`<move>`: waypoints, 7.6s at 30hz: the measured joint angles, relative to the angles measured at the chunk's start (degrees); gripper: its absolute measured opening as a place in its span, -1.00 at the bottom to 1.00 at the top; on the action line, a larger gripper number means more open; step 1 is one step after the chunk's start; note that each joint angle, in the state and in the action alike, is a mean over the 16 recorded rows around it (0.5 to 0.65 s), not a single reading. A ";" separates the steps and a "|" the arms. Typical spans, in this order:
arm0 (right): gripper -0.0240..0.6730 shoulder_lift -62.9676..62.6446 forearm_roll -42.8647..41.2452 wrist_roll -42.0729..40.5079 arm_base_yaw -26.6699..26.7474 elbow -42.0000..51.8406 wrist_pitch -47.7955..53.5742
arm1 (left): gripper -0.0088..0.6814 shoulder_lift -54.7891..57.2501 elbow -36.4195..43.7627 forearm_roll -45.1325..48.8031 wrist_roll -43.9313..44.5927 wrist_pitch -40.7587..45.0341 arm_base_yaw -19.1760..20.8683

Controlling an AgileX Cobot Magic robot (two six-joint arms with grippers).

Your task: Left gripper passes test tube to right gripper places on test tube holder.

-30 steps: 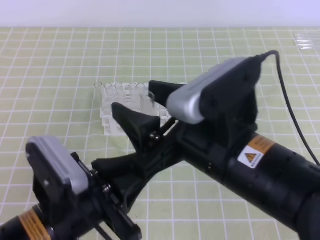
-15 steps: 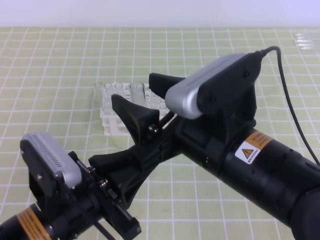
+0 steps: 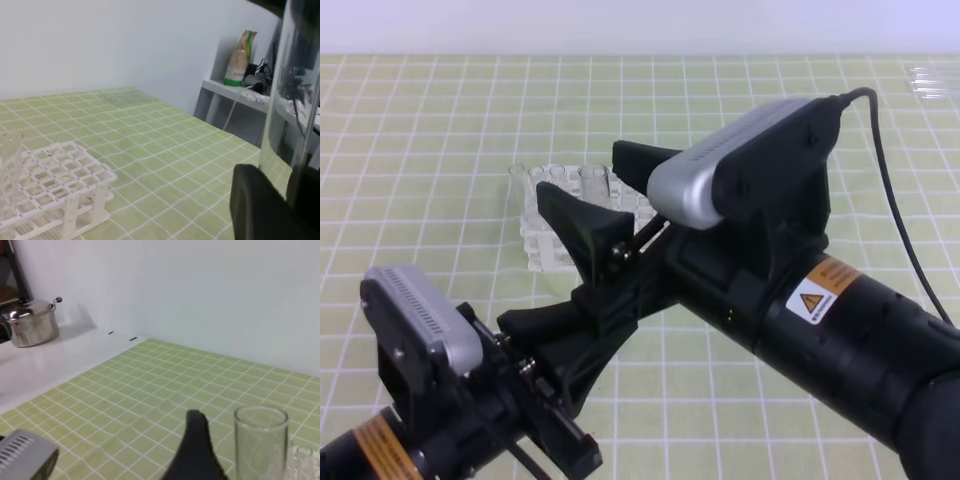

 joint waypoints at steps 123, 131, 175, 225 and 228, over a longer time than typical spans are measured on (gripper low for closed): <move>-0.91 -6.96 16.39 -17.42 0.00 2.80 4.86 | -0.98 -54.77 17.97 3.55 -6.00 43.43 -0.01; -0.91 -6.80 16.25 -18.68 -0.20 2.80 3.08 | -0.98 -54.77 17.99 3.59 -6.01 47.16 -0.01; -0.91 1.60 6.82 -12.32 -7.95 3.64 -13.22 | -0.98 -54.68 18.21 3.59 -5.90 48.57 -0.02; -0.91 26.31 -12.87 7.62 -17.58 -9.35 -21.38 | -0.98 -54.85 17.77 3.59 -5.91 49.09 0.00; -0.91 27.66 -13.02 7.99 -17.59 -9.81 -21.73 | -0.98 -54.79 17.92 3.59 -5.90 49.01 -0.01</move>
